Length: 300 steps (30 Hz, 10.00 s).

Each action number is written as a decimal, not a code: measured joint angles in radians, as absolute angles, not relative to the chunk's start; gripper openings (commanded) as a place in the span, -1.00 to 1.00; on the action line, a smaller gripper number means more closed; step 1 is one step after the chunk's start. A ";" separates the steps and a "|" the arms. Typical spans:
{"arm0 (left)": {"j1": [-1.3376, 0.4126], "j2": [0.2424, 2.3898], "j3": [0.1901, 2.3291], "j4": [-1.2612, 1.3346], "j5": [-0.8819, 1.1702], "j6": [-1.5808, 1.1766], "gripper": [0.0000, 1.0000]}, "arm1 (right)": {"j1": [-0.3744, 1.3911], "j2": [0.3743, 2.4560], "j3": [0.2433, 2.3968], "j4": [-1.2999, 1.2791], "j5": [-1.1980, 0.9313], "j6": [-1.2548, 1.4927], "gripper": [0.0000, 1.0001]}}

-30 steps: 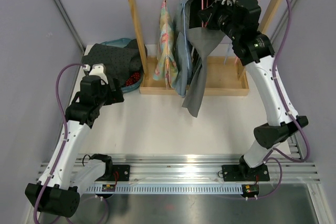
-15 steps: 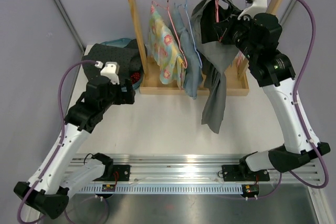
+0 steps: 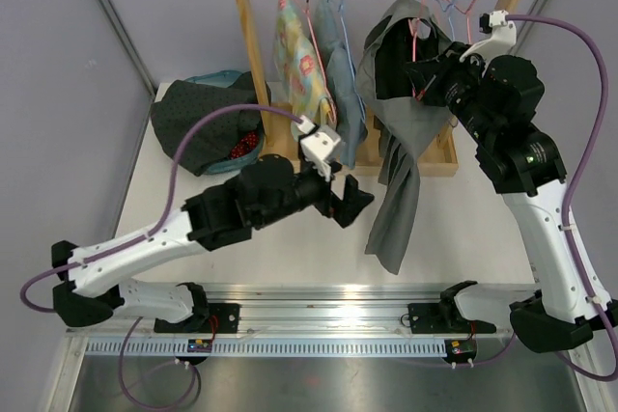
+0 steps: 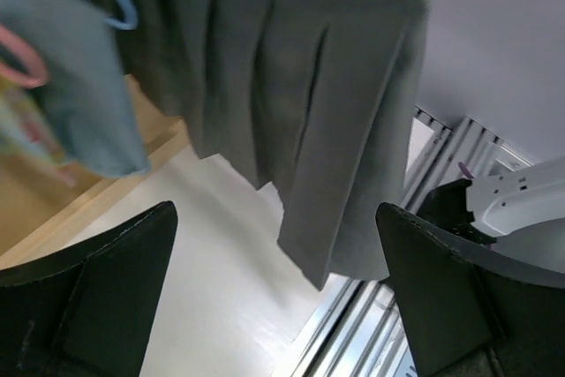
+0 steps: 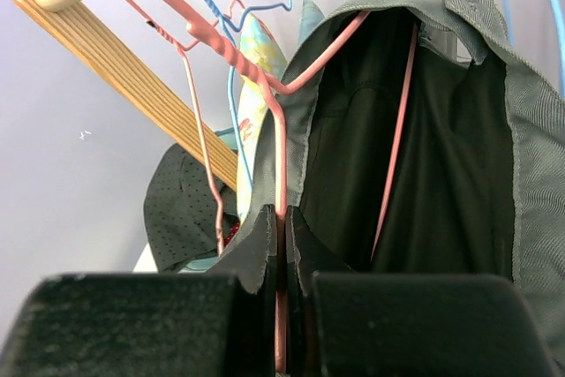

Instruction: Remove the skirt from the hanger

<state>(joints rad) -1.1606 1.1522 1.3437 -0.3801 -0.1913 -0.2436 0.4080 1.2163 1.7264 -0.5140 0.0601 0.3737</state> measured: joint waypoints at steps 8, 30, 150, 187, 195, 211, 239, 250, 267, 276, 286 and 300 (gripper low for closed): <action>-1.259 1.414 1.364 -0.196 -0.191 -0.241 0.98 | 0.408 1.179 1.707 -0.519 0.059 0.416 -1.00; -1.485 1.409 1.272 -0.078 -0.397 -0.244 -1.00 | 0.413 1.116 1.707 -0.520 0.140 0.400 -1.00; 0.036 1.611 1.993 -0.693 -0.046 -0.245 0.97 | 0.226 1.324 1.832 -0.328 -0.442 0.389 0.93; -0.151 0.984 0.973 -0.645 -0.086 -0.258 0.98 | 0.458 1.804 2.312 -0.611 -0.195 0.327 -1.00; -0.456 0.989 1.287 -0.664 -0.094 -0.227 0.98 | 0.458 1.780 2.470 -0.693 -0.204 0.327 -1.00; -0.972 1.133 1.285 -0.141 0.208 -0.255 0.98 | 0.458 1.538 2.197 -0.614 -0.211 0.368 -1.00; -1.064 1.133 1.194 -0.027 0.073 -0.265 -1.00 | 0.459 1.460 2.180 -0.666 -0.188 0.365 -1.00; -1.094 1.000 0.962 0.108 0.036 -0.368 -0.87 | 0.478 1.511 2.189 -0.777 -0.200 0.351 -1.00; -1.111 1.105 1.002 -0.030 0.084 -0.377 -0.63 | 0.467 1.476 2.183 -0.667 -0.163 0.342 -1.00; -1.112 1.157 1.066 -0.016 0.098 -0.371 -0.23 | 0.466 1.443 2.157 -0.651 -0.147 0.342 -1.00; -1.114 1.198 1.079 0.029 0.110 -0.367 -1.00 | 0.466 1.442 2.148 -0.649 -0.146 0.334 -1.00; -1.263 1.028 0.469 0.332 0.020 -0.547 -1.00 | 0.466 1.587 2.433 -0.846 -0.144 0.283 -1.00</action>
